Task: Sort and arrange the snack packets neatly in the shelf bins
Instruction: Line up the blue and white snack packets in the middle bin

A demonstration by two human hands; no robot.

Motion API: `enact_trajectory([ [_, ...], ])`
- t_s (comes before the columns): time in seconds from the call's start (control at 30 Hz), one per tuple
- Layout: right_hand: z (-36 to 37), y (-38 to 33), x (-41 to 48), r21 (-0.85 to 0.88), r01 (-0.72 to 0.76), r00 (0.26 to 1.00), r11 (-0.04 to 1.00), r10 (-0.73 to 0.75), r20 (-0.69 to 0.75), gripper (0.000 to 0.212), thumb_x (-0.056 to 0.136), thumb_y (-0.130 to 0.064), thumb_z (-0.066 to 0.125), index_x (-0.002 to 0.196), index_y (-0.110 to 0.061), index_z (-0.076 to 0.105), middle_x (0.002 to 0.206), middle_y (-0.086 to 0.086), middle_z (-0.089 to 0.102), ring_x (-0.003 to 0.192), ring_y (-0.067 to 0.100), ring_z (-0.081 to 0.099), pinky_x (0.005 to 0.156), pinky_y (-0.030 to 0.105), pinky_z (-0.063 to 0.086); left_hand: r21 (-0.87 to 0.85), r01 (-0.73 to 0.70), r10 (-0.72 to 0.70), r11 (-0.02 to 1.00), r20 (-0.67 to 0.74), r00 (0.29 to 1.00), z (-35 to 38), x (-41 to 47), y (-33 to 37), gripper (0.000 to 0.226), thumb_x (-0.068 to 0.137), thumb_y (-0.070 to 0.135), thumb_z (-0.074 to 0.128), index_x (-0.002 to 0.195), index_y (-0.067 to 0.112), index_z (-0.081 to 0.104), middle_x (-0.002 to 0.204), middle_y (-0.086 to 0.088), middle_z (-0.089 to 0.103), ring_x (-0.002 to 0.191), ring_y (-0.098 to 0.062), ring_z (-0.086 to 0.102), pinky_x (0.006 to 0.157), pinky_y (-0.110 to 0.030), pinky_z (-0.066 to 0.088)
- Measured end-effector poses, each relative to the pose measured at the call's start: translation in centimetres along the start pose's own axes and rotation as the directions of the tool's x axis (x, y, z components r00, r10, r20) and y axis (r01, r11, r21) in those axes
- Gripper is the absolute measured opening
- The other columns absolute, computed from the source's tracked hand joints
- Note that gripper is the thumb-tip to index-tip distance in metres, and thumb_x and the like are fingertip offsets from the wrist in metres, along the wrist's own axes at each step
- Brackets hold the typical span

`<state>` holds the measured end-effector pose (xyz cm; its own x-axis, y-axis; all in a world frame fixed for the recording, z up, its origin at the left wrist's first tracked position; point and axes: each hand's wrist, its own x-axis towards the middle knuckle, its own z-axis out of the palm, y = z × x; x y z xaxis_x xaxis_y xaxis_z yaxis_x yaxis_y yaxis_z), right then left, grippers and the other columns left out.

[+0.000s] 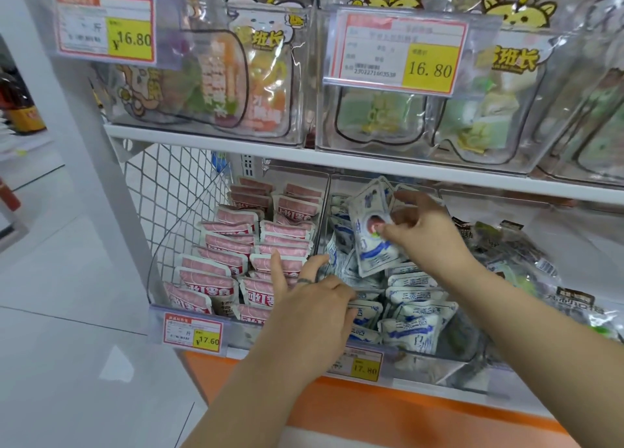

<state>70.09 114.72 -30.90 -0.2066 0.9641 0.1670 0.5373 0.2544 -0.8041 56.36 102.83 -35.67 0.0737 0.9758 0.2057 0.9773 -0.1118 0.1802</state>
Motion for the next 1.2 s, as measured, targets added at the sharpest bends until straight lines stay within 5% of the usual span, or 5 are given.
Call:
enact_trajectory([
  [0.17, -1.5, -0.8, -1.0, -0.19, 0.289, 0.951, 0.938, -0.26, 0.165, 0.018, 0.088, -0.014, 0.061, 0.103, -0.021, 0.068, 0.074, -0.011, 0.061, 0.052, -0.004, 0.054, 0.046, 0.009, 0.038, -0.001, 0.009, -0.009, 1.0, 0.021, 1.0, 0.1, 0.1, -0.1, 0.035, 0.097, 0.043, 0.035, 0.127, 0.034, 0.051, 0.132, 0.022, 0.049, 0.142, -0.009, 0.007, 0.091, -0.052, -0.037],
  [0.3, -0.9, -0.5, -0.6, -0.377, 0.517, 0.805, 0.768, -0.288, 0.518, 0.022, 0.087, -0.017, 0.064, 0.107, -0.021, 0.07, 0.088, -0.01, 0.059, 0.079, 0.004, 0.054, 0.074, 0.02, 0.042, -0.018, 0.013, -0.013, 1.0, 0.03, 0.999, -0.2, 0.1, 0.0, 0.033, 0.096, 0.042, 0.036, 0.123, 0.034, 0.053, 0.133, 0.023, 0.048, 0.141, -0.008, 0.008, 0.091, -0.051, -0.038],
  [0.7, -0.2, 0.5, 1.0, -0.491, 0.444, 0.771, 0.749, -0.04, 0.636, 0.022, 0.077, -0.014, 0.068, 0.096, -0.016, 0.056, 0.09, 0.002, 0.061, 0.077, 0.018, 0.056, 0.069, 0.032, 0.045, -0.027, 0.005, -0.004, 1.0, 0.035, 0.999, -0.6, 0.1, 0.0, 0.032, 0.096, 0.042, 0.038, 0.122, 0.033, 0.055, 0.129, 0.021, 0.052, 0.141, -0.007, 0.011, 0.087, -0.045, -0.042],
  [1.07, 1.6, 1.7, 0.0, -0.341, 0.4, 0.735, 0.851, -0.075, 0.674, 0.018, 0.094, -0.025, 0.054, 0.099, -0.011, 0.064, 0.085, 0.002, 0.062, 0.072, 0.015, 0.052, 0.067, 0.028, 0.04, -0.002, -0.016, 0.016, 1.0, -0.219, 0.976, 0.0, 0.6, -0.4, 0.031, 0.08, 0.032, 0.063, 0.111, 0.028, 0.06, 0.107, 0.012, 0.06, 0.095, -0.008, 0.064, 0.111, -0.058, 0.006],
  [1.2, 1.0, 1.8, 0.0, -0.296, 0.307, 0.713, 0.905, -0.012, 0.701, 0.017, 0.092, -0.027, 0.056, 0.109, -0.026, 0.056, 0.092, -0.009, 0.061, 0.08, 0.008, 0.057, 0.069, 0.023, 0.044, 0.087, -0.02, 0.033, 0.996, -0.151, 0.988, 1.3, 1.1, 0.1, 0.043, 0.079, 0.028, 0.051, 0.119, 0.017, 0.062, 0.115, 0.004, 0.067, 0.123, -0.023, 0.053, 0.102, -0.065, 0.011],
])
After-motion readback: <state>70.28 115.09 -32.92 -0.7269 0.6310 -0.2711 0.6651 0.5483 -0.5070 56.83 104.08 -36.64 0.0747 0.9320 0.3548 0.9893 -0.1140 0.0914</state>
